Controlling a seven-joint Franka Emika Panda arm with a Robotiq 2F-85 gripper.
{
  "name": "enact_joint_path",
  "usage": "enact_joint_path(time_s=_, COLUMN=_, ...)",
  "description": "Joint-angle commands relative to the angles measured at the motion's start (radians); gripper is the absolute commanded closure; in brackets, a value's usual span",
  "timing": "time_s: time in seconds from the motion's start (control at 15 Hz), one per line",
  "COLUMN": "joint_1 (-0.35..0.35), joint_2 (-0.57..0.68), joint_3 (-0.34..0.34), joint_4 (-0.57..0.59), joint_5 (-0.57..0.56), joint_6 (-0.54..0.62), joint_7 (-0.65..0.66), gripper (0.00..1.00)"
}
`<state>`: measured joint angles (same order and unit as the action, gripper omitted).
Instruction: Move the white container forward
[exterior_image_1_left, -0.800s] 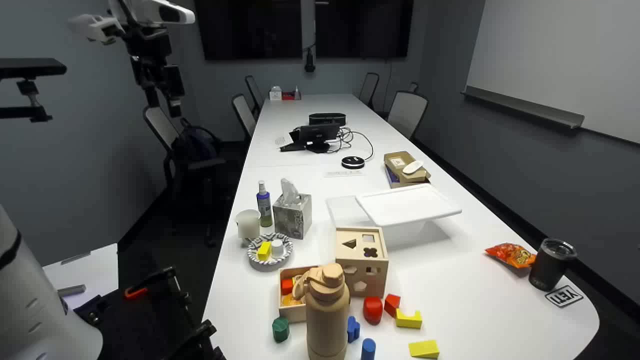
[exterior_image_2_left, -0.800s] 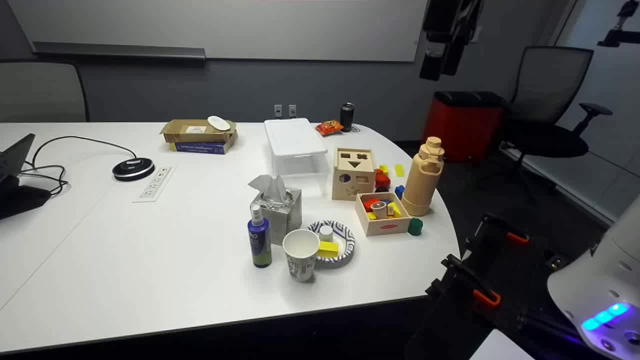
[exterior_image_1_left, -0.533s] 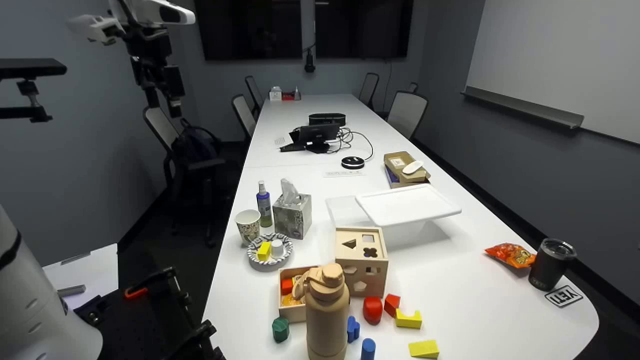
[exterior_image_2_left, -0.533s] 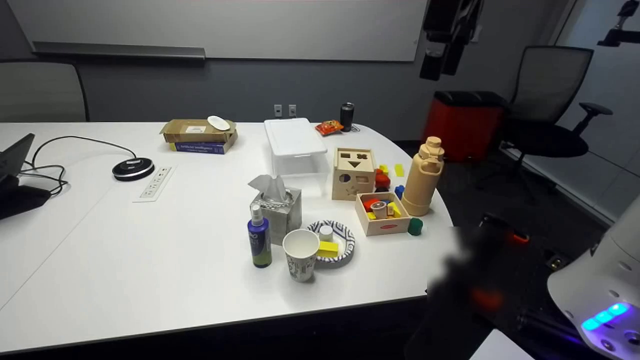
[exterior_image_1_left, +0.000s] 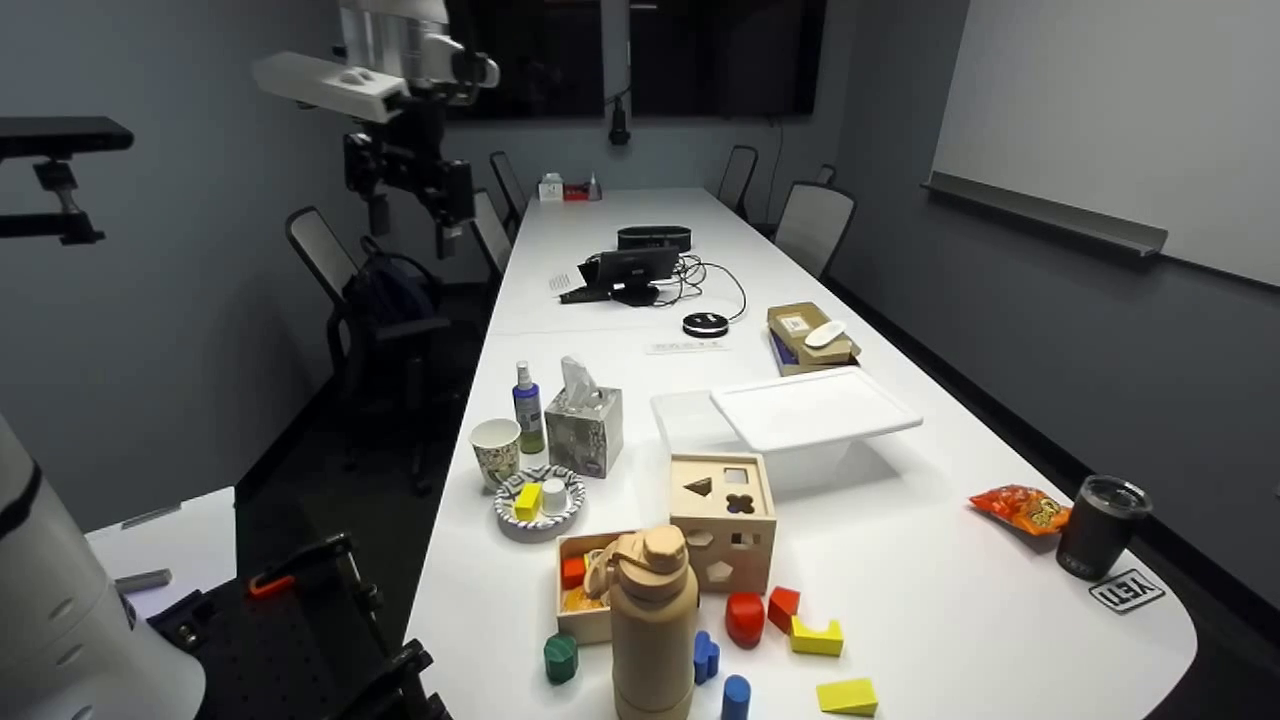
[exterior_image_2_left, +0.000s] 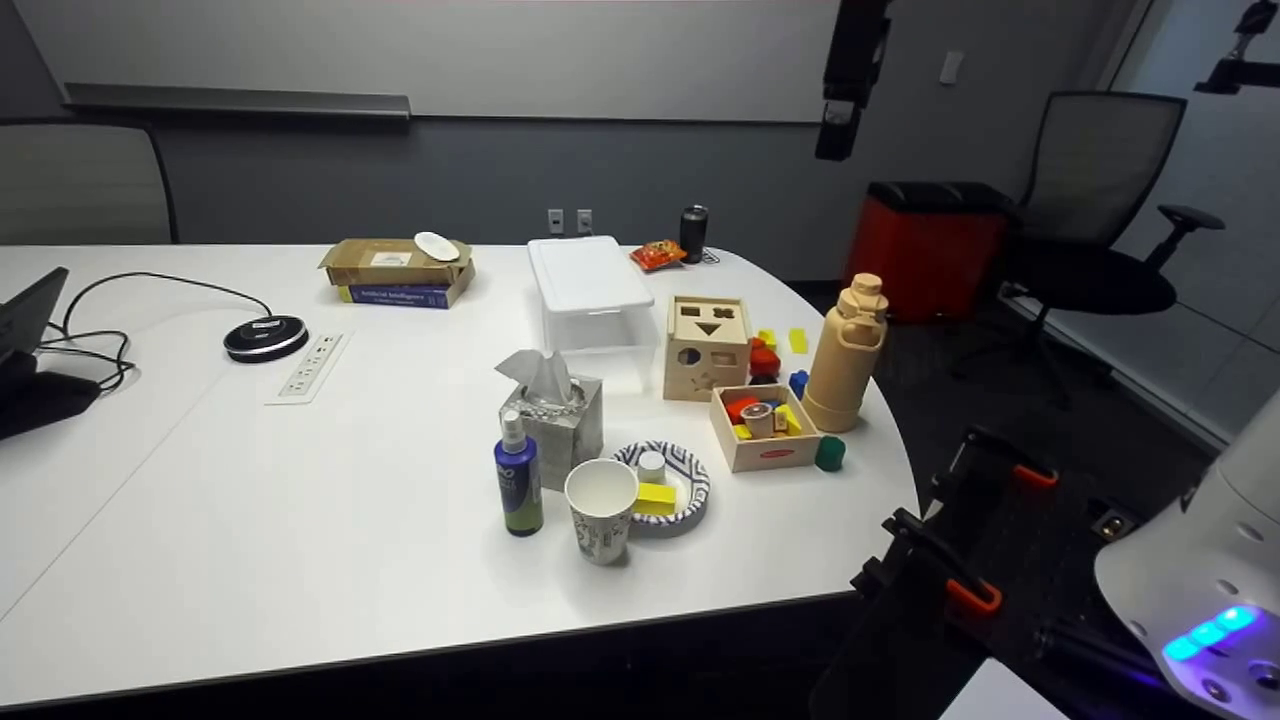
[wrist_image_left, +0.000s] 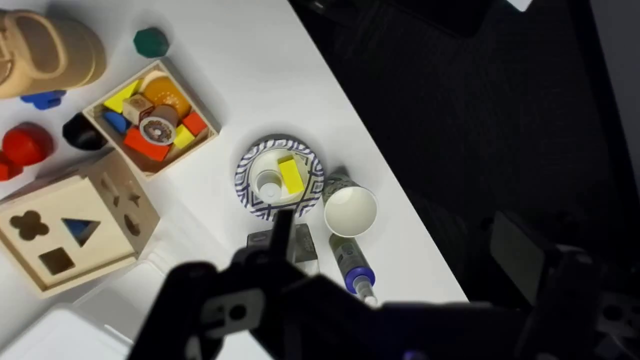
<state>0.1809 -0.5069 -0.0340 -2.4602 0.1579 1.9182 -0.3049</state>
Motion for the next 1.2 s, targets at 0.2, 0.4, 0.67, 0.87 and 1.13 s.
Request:
enact_joint_path(time_s=0.2, joint_1=-0.066, joint_2=0.451, joint_3=-0.068, joint_4=0.291, joint_5=-0.084, joint_6=0.121, joint_7=-0.302, gripper=0.00)
enact_joint_path(time_s=0.4, joint_1=-0.107, joint_2=0.453, joint_3=-0.035, joint_4=0.269, joint_5=-0.070, joint_6=0.169, joint_7=-0.291, gripper=0.00)
enact_joint_path(time_s=0.67, joint_1=-0.126, joint_2=0.507, joint_3=-0.019, joint_4=0.298, joint_5=-0.072, joint_6=0.177, joint_7=-0.292, gripper=0.00)
enact_joint_path(time_s=0.87, joint_1=-0.123, joint_2=0.485, joint_3=-0.018, joint_4=0.294, joint_5=-0.071, joint_6=0.176, joint_7=-0.293, gripper=0.00)
enact_joint_path(time_s=1.13, joint_1=-0.123, joint_2=0.497, joint_3=-0.014, joint_4=0.297, joint_5=-0.085, joint_6=0.212, joint_7=-0.290, gripper=0.00)
